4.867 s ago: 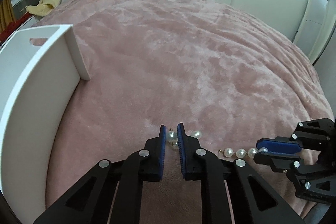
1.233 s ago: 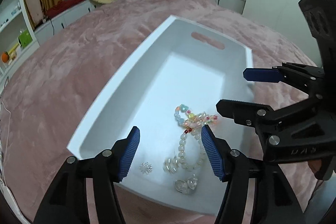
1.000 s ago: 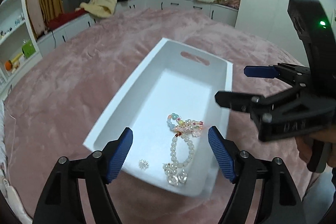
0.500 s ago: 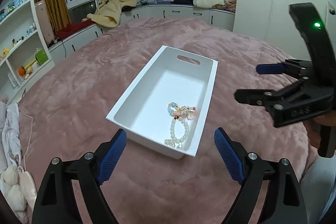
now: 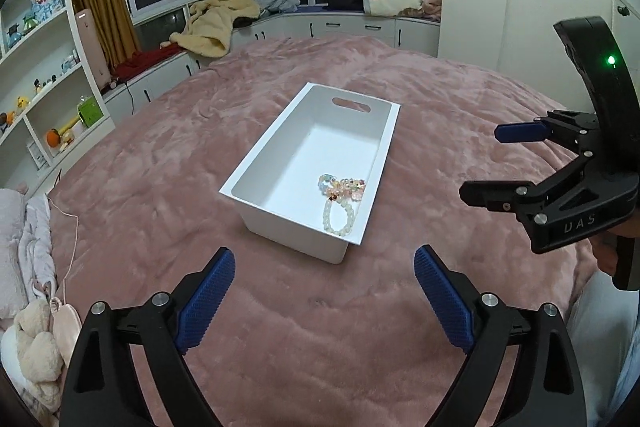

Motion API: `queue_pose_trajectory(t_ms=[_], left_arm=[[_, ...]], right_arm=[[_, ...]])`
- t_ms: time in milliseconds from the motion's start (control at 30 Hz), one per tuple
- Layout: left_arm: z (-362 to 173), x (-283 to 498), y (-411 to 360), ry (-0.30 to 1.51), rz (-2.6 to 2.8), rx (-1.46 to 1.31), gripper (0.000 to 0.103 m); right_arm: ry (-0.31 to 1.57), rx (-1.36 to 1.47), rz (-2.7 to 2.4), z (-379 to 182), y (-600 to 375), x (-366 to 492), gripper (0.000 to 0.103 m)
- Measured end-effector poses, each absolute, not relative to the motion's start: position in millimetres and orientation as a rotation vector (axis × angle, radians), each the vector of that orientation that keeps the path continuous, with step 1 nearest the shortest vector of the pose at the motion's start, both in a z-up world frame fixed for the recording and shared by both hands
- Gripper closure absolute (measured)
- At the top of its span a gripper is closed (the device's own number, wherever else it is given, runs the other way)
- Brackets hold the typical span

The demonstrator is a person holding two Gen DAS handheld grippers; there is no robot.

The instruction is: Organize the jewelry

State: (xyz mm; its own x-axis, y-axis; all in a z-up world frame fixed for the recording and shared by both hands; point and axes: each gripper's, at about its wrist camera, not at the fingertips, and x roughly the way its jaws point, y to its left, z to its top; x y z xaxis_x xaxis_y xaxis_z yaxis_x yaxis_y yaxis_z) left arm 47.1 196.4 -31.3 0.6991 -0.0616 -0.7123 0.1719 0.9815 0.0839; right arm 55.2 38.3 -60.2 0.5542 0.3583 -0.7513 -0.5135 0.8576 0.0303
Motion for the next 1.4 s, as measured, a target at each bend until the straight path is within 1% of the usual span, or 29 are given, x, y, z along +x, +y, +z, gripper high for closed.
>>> queue_pose_trajectory(t_ms=[267,700,1400], left_arm=[[-6,18,181,0.740,-0.156,0.172,0.009],[-38,33,199,0.830,-0.089,0.126,0.009],[-37,34,192,0.812,-0.119,0.129,0.009]], right_arm=[[0.822,-0.206,0.503,-53,29,26,0.005],[0.819,-0.203,0.493,-63,28,18,0.005],[0.807,-0.207,0.504,-69,30,24,0.005]])
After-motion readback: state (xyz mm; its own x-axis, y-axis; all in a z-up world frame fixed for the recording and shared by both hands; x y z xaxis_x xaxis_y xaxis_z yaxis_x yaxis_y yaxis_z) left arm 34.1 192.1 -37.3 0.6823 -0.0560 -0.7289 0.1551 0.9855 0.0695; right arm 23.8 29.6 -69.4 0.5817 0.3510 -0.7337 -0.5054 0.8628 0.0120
